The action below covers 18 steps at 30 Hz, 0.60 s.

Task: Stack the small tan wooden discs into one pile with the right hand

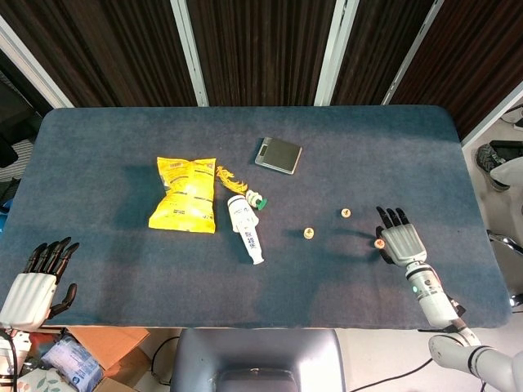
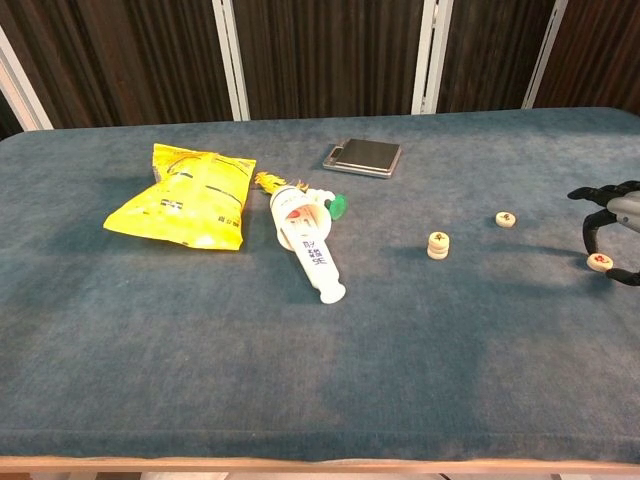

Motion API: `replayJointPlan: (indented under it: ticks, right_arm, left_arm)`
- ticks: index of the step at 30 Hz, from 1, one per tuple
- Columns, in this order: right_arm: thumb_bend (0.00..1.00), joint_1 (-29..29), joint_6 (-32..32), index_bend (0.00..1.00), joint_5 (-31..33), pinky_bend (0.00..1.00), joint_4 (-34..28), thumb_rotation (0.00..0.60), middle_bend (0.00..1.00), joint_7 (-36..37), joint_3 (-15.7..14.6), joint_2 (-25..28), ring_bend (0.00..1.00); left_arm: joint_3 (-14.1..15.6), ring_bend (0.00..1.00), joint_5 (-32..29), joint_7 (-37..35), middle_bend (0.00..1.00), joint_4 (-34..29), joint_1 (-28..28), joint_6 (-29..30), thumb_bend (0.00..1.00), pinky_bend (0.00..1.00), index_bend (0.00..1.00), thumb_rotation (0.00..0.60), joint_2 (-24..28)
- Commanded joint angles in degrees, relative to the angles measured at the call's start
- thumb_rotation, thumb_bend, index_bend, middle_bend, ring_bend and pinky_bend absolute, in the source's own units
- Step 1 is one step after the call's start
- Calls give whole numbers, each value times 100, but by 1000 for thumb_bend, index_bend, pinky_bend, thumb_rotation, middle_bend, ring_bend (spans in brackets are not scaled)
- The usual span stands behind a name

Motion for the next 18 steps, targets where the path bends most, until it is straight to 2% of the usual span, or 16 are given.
replayJointPlan:
  ticks: [1,10,14,18]
  right_arm:
    - [477,-1,-10,572,-12,0,3,600,18,4,12,-13,0]
    - [476,0,85,636,-83,0,-111,600,19,119,120,11,0]
    - [477,66,287,639,-224,0,-506,600,21,200,242,161,0]
    - [477,273,363,640,-251,0,-1070,600,30,-44,470,278,0]
  left_arm:
    - [4,0,10,1,0,-1,1,4,508,38,0,600,0]
    - [-5,0,-16,19,0,3,-12,-20,508,38,0,600,-9]
    - [-12,0,-35,43,0,-2,-20,-37,508,38,0,600,-19]
    - [-13,0,-30,58,0,1,-40,-61,508,38,0,600,-34]
